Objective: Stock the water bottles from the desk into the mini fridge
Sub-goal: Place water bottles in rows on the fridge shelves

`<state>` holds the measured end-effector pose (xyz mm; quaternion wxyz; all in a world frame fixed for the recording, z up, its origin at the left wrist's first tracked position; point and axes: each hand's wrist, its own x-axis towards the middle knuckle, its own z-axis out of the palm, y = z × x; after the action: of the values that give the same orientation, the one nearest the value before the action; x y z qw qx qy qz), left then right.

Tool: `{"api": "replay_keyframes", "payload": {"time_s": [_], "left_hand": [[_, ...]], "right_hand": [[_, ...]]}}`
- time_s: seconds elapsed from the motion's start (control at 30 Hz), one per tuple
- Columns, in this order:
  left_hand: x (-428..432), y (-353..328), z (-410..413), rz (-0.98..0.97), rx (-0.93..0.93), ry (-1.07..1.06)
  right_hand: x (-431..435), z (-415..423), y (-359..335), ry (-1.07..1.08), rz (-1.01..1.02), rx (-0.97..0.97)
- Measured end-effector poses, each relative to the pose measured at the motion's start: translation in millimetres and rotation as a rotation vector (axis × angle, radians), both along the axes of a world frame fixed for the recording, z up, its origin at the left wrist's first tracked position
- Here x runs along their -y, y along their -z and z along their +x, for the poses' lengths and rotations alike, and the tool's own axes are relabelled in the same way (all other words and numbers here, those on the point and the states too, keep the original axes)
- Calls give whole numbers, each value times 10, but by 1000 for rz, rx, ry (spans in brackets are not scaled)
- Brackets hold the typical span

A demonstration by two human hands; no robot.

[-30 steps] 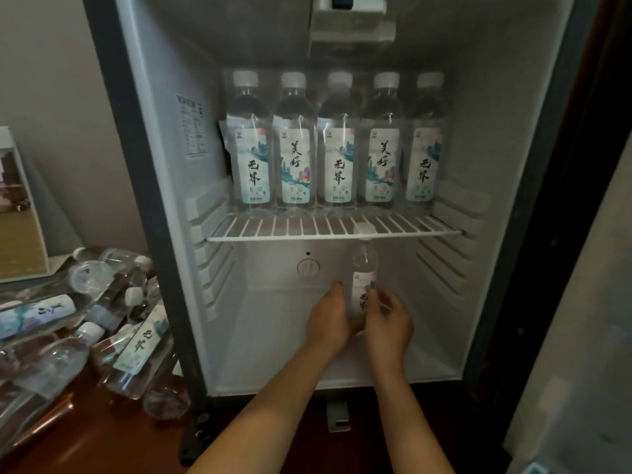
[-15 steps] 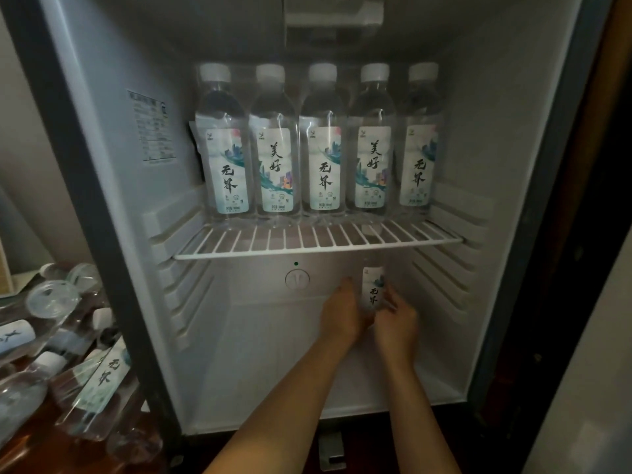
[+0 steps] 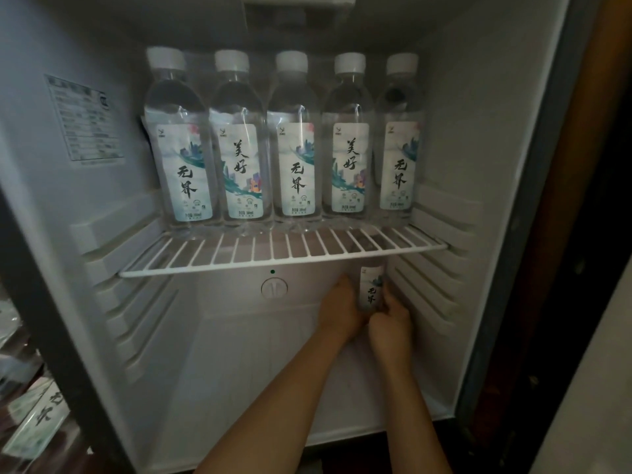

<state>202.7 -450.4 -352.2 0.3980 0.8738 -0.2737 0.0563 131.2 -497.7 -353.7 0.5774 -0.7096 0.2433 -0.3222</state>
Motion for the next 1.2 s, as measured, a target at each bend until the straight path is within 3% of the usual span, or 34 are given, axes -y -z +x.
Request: {"api": "replay_keyframes", "payload": {"time_s": [0.4, 0.63, 0.9, 1.07, 1.2], "left_hand": [[-24, -52, -53, 120, 1, 18], [-195, -112, -254, 19, -63, 154], [-900, -133, -628, -5, -118, 29], [-1560, -26, -1210, -99, -38, 17], [-2224, 162, -1593, -207, -187, -6]], "right_hand": [[-52, -128, -34, -34, -64, -40], [-319, -330, -30, 31, -40, 75], [-642, -637, -123, 21, -40, 116], [-1059, -870, -45, -205, -55, 145], [-1499, -975, -47, -482, 6, 12]]}}
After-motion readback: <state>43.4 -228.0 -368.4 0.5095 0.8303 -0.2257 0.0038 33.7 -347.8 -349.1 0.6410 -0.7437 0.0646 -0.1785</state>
